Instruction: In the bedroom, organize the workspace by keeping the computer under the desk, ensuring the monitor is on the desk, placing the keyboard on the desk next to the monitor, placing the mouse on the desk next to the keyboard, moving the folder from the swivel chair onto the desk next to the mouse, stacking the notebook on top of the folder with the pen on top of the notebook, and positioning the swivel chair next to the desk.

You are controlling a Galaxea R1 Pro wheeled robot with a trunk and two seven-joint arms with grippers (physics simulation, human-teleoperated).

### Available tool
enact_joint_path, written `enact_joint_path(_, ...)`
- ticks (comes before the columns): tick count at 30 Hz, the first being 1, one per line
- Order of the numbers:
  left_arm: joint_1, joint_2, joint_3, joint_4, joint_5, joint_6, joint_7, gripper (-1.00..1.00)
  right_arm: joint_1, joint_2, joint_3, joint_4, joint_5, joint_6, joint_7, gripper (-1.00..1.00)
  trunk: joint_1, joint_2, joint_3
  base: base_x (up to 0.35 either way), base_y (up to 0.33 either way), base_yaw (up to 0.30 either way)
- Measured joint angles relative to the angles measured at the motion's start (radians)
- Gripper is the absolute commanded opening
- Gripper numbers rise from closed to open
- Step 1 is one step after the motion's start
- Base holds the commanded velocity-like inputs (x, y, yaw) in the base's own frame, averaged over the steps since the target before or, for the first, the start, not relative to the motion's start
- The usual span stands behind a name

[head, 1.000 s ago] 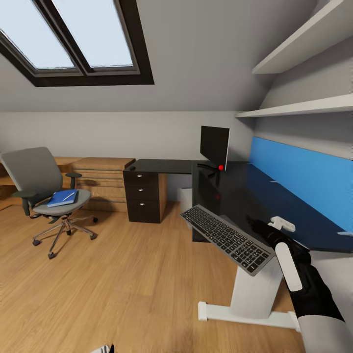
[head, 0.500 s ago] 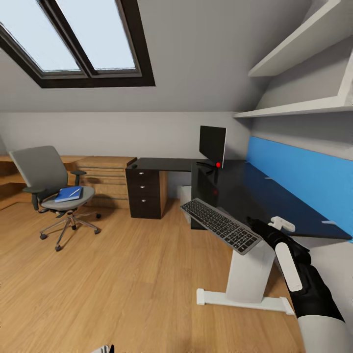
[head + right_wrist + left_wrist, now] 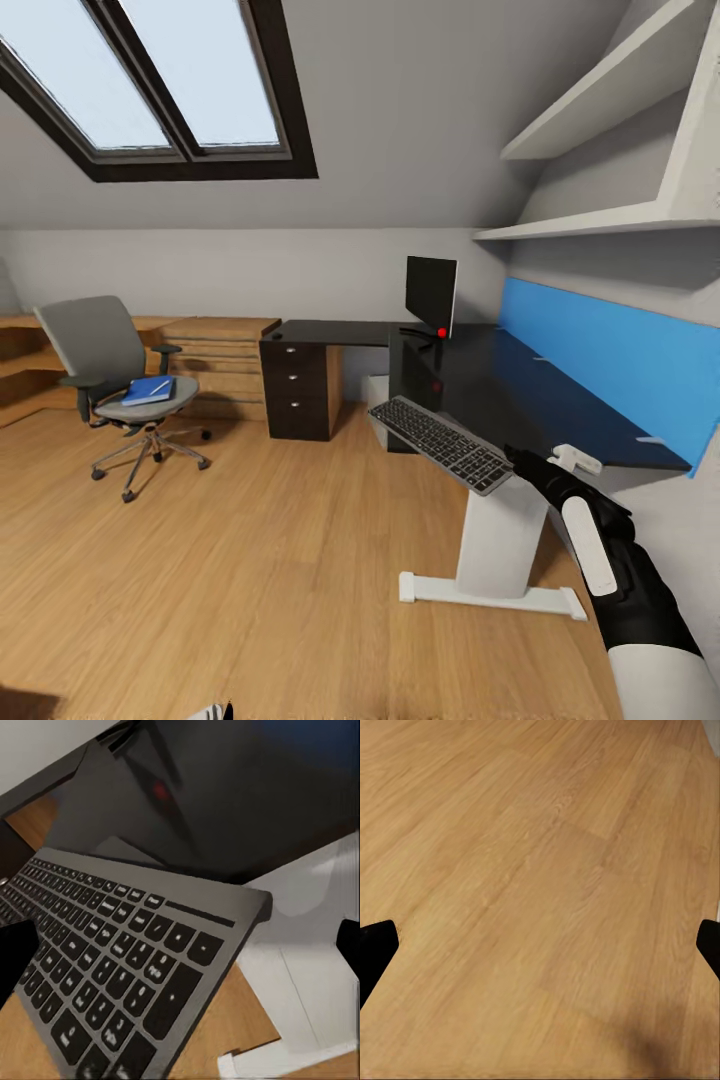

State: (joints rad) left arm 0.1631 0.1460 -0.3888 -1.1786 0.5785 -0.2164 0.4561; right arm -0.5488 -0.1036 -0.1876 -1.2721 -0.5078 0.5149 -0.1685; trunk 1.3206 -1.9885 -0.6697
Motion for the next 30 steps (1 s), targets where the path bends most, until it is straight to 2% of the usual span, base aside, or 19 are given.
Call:
enact_joint_path(6, 0.000, 0.000, 0.000, 0.006, 0.000, 0.001, -0.001, 1.00, 0.000, 0.001, -0.036, 0.000, -0.002, 0.001, -0.001, 1.00, 0.000, 0.000, 0.000, -0.255, 0.000, 0.000)
enact_joint_path(9, 0.000, 0.000, 0.000, 0.010, 0.000, 0.001, -0.002, 1.00, 0.000, 0.002, -0.040, 0.002, -0.005, 0.001, -0.001, 1.00, 0.000, 0.000, 0.000, -0.076, 0.000, 0.000)
enact_joint_path(13, 0.000, 0.000, 0.000, 0.012, 0.000, 0.001, -0.002, 1.00, 0.000, 0.000, -0.045, 0.021, -0.061, 0.003, -0.001, 1.00, 0.000, 0.000, 0.000, -0.022, 0.000, 0.000)
enact_joint_path(15, 0.000, 0.000, 0.000, 0.012, 0.000, 0.001, -0.002, 1.00, 0.000, -0.002, -0.052, 0.034, -0.121, 0.005, -0.001, 1.00, 0.000, 0.000, 0.000, -0.007, 0.000, 0.000)
enact_joint_path(16, 0.000, 0.000, 0.000, 0.012, 0.000, 0.001, -0.002, 1.00, 0.000, -0.005, -0.064, 0.052, -0.187, 0.008, -0.001, 1.00, 0.000, 0.000, 0.000, -0.003, 0.000, 0.000)
enact_joint_path(17, 0.000, 0.000, 0.000, 0.012, 0.000, 0.001, -0.002, 1.00, 0.000, -0.007, -0.075, 0.068, -0.232, 0.009, -0.001, 1.00, 0.000, 0.000, 0.000, -0.003, 0.000, 0.000)
enact_joint_path(18, 0.000, 0.000, 0.000, 0.012, 0.000, 0.001, -0.002, 1.00, 0.000, -0.007, -0.081, 0.077, -0.254, 0.009, -0.001, 1.00, 0.000, 0.000, 0.000, -0.002, 0.000, 0.000)
enact_joint_path(19, 0.000, 0.000, 0.000, 0.012, 0.000, 0.001, -0.002, 1.00, 0.000, -0.008, -0.095, 0.093, -0.298, 0.010, -0.001, 1.00, 0.000, 0.000, 0.000, -0.001, 0.000, 0.000)
enact_joint_path(27, 0.000, -0.001, 0.000, 0.019, 0.000, 0.001, -0.002, 1.00, 0.000, -0.008, -0.132, 0.129, -0.486, 0.014, -0.002, 1.00, 0.000, 0.000, 0.000, 0.000, 0.000, 0.000)
enact_joint_path(28, 0.000, -0.001, -0.001, 0.022, 0.000, 0.001, -0.002, 1.00, 0.000, -0.009, -0.135, 0.135, -0.531, 0.015, -0.003, 1.00, 0.000, 0.000, 0.000, 0.000, 0.000, 0.000)
enact_joint_path(29, 0.000, -0.001, 0.000, 0.023, 0.000, 0.001, -0.002, 1.00, 0.000, -0.009, -0.136, 0.140, -0.554, 0.015, -0.003, 1.00, 0.000, 0.000, 0.000, 0.000, 0.000, 0.000)
enact_joint_path(30, 0.000, -0.001, -0.001, 0.025, 0.000, 0.001, -0.002, 1.00, 0.000, -0.012, -0.138, 0.150, -0.595, 0.019, -0.003, 1.00, 0.000, 0.000, 0.000, 0.000, 0.000, 0.000)
